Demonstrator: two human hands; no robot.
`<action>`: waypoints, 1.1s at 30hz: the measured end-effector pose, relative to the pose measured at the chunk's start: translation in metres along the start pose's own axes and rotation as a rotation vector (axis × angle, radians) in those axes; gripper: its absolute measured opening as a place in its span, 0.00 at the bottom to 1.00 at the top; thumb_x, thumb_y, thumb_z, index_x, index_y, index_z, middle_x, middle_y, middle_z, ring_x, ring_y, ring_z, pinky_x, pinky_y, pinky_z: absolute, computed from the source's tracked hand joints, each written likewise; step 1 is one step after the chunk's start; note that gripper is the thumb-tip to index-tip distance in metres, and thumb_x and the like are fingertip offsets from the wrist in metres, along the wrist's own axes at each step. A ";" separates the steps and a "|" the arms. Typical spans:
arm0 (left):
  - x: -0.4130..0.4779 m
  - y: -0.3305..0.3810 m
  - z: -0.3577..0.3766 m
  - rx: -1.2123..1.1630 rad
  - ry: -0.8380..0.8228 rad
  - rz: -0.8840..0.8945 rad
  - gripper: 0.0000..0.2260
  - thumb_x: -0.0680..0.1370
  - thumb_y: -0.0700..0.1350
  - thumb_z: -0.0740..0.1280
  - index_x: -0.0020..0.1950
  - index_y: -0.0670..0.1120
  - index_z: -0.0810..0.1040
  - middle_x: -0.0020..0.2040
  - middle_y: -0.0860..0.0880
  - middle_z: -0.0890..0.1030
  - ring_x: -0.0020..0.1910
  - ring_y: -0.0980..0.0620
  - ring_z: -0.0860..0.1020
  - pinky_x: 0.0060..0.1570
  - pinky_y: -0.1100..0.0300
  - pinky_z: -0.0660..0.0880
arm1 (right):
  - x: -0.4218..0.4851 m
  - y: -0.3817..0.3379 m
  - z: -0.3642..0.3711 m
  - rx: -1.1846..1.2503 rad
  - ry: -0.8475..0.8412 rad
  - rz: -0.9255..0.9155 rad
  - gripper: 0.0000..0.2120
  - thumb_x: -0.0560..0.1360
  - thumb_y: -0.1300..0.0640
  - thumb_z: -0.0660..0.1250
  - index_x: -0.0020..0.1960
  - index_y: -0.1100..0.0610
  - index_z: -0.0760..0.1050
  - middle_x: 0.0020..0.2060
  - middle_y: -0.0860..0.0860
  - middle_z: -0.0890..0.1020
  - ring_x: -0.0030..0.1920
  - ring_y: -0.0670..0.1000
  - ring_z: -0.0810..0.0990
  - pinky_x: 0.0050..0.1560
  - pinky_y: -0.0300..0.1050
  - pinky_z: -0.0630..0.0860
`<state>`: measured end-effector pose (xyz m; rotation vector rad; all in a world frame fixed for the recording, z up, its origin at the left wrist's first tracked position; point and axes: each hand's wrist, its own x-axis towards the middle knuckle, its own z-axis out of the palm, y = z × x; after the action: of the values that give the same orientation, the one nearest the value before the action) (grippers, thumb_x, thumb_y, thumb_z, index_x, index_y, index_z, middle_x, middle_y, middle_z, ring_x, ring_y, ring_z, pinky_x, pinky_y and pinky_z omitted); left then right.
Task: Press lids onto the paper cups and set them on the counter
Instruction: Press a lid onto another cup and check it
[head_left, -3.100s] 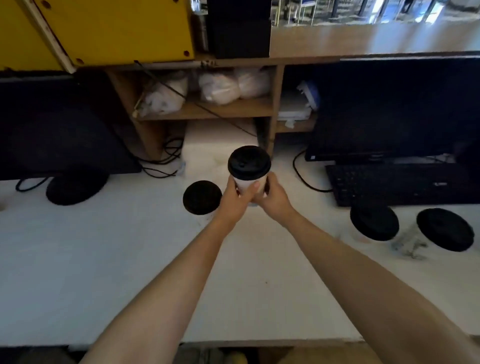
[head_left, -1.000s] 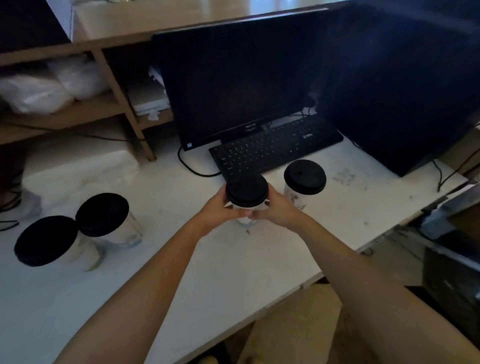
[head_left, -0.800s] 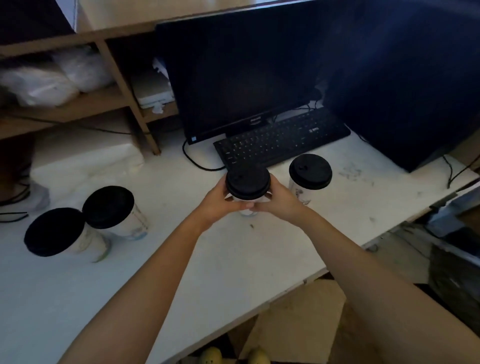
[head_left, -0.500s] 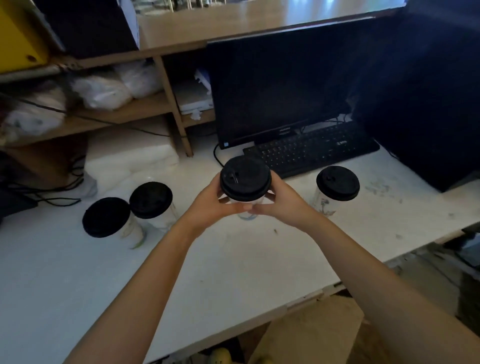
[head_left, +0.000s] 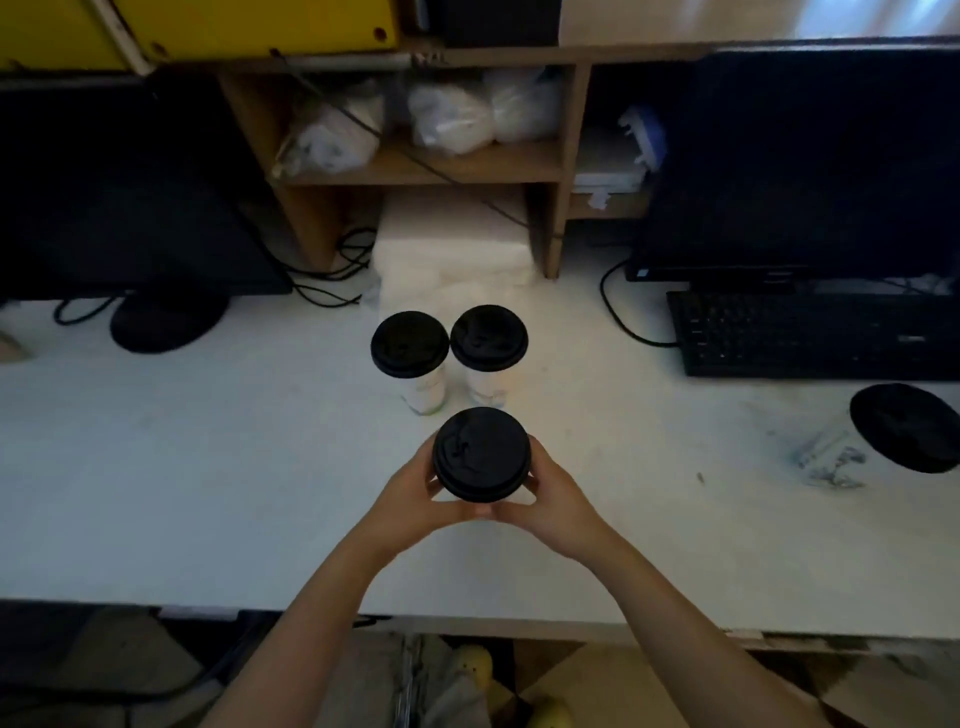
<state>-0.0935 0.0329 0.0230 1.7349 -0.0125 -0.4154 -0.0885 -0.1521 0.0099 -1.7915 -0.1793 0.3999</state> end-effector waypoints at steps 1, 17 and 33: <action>-0.003 -0.006 -0.003 -0.003 0.013 -0.006 0.36 0.64 0.42 0.79 0.66 0.62 0.66 0.64 0.62 0.74 0.61 0.66 0.74 0.54 0.71 0.73 | 0.001 0.003 0.007 -0.001 -0.005 0.000 0.36 0.67 0.60 0.76 0.62 0.34 0.61 0.61 0.33 0.70 0.59 0.27 0.69 0.56 0.23 0.67; -0.015 -0.010 -0.022 -0.161 0.394 0.029 0.21 0.79 0.37 0.59 0.66 0.59 0.68 0.62 0.59 0.76 0.65 0.59 0.72 0.61 0.65 0.69 | 0.014 -0.009 -0.002 0.100 0.209 0.104 0.16 0.78 0.67 0.57 0.62 0.53 0.72 0.61 0.51 0.78 0.62 0.49 0.76 0.62 0.42 0.71; 0.013 0.006 0.025 0.159 0.546 0.074 0.11 0.82 0.47 0.53 0.53 0.49 0.74 0.41 0.59 0.75 0.41 0.63 0.74 0.37 0.77 0.68 | 0.036 -0.033 0.040 -0.151 0.236 -0.001 0.12 0.81 0.56 0.54 0.56 0.57 0.75 0.49 0.51 0.80 0.49 0.48 0.77 0.48 0.33 0.71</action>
<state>-0.0870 0.0048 0.0214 1.9495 0.2886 0.1258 -0.0662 -0.0950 0.0273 -1.9705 -0.0457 0.1751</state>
